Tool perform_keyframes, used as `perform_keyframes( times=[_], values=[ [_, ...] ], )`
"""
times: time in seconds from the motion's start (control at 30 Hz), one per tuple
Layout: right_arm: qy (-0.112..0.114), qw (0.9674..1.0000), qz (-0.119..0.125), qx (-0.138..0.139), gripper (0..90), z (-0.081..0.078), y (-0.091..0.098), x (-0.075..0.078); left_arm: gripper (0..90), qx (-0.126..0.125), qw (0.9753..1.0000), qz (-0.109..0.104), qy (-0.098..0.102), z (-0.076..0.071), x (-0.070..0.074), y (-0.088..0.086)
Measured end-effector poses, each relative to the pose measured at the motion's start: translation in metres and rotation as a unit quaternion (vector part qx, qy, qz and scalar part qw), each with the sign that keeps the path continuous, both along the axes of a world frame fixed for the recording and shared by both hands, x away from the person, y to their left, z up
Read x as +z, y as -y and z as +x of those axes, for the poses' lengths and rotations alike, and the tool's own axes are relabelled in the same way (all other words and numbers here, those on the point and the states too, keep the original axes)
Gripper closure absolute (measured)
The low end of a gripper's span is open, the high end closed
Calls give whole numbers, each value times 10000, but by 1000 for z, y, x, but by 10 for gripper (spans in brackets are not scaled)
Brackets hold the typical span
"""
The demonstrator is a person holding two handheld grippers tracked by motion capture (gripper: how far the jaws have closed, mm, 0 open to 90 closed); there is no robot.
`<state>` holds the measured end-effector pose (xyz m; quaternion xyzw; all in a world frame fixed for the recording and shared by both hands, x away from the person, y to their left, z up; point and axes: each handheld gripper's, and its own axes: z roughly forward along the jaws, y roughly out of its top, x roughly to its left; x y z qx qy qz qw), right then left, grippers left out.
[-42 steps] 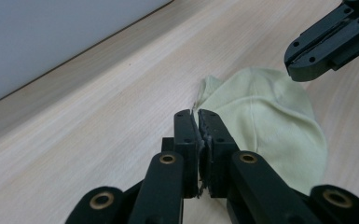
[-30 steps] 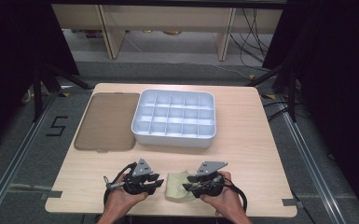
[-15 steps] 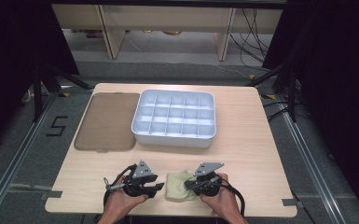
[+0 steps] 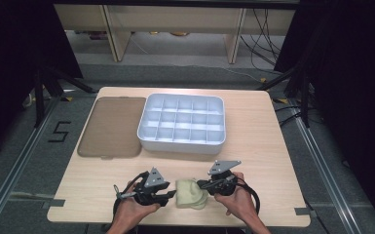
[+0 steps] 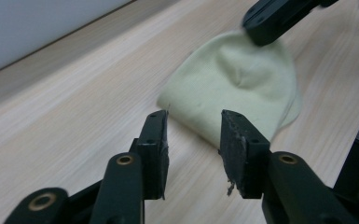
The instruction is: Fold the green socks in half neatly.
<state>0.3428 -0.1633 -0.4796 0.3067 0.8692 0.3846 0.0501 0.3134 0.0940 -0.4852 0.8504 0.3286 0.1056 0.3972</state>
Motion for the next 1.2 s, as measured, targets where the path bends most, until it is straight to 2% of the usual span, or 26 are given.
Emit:
perform_keyframes(
  times=[0.03, 0.07, 0.13, 0.17, 0.2, 0.23, 0.27, 0.3, 0.33, 0.37, 0.4, 0.43, 0.5, 0.6, 0.67, 0.8, 0.93, 0.97, 1.0, 1.07, 1.17, 1.2],
  values=[
    [0, 10000, 0, 0, 900, 0, 0, 0, 620, -36, 10000, -47, 11, -1, 0, 5],
    [-55, 9999, -106, 31, 900, 3, 3, -3, 628, -138, 9999, -17, 16, -1, 0, 11],
    [-151, 9996, -224, 24, 900, 6, 6, -9, 648, -324, 9993, 153, 110, 0, 0, 23],
    [-151, 9996, -224, 24, 900, 6, 6, -9, 662, -324, 9993, 153, 110, 0, 0, 23],
    [-163, 9996, -220, 48, 900, 6, 6, -10, 662, -324, 9993, 166, 86, 1, -3, 27],
    [-40, 9997, -230, 56, 900, 6, 5, -13, 691, -404, 9989, 225, 87, 3, -6, 29],
    [-56, 9996, -267, 66, 900, 5, 5, -13, 702, -452, 9983, 334, 134, 4, -8, 31],
    [-56, 9996, -267, 66, 900, 5, 5, -13, 702, -469, 9984, 313, 75, 4, -12, 34],
    [-64, 9994, -344, 63, 900, 5, 5, -13, 715, -508, 9977, 454, 63, 4, -17, 36],
    [-87, 9994, -337, 60, 898, 5, 6, -14, 728, -591, 9970, 496, 82, 4, -20, 37],
    [-87, 9994, -337, 60, 898, 5, 6, -14, 728, -596, 9969, 502, 82, 5, -20, 36],
    [-92, 9994, -325, 27, 898, 4, 6, -14, 731, -460, 9980, 431, 33, 5, -21, 37],
    [-57, 9995, -316, 30, 894, 5, 7, -13, 738, -540, 9975, 459, 54, 6, -20, 37],
    [43, 9998, -190, 27, 893, 3, 8, -6, 743, -487, 9976, 481, 55, 6, -20, 37],
    [242, 9996, -51, 103, 893, -2, 7, 4, 744, -487, 9976, 485, 59, 6, -20, 37],
    [344, 9991, -51, 228, 893, -9, 2, 8, 745, -433, 9981, 445, 7, 5, -20, 38],
    [395, 9990, 3, 201, 887, -9, 2, 14, 749, -406, 9982, 444, -8, 4, -20, 39],
    [505, 9986, -24, 163, 883, -8, 4, 15, 751, -425, 9981, 438, -17, 4, -21, 39],
    [473, 9988, 7, 91, 883, -9, 5, 17, 753, -426, 9981, 440, -13, 4, -21, 39],
    [588, 9982, 72, 135, 884, -9, 6, 19, 755, -422, 9982, 437, -20, 4, -20, 39],
    [542, 9983, 89, 172, 888, -12, 5, 20, 756, -399, 9982, 443, -9, 4, -20, 40],
    [435, 9986, 66, 280, 895, -14, 1, 16, 756, -414, 9982, 444, -11, 4, -21, 40]
  ],
)
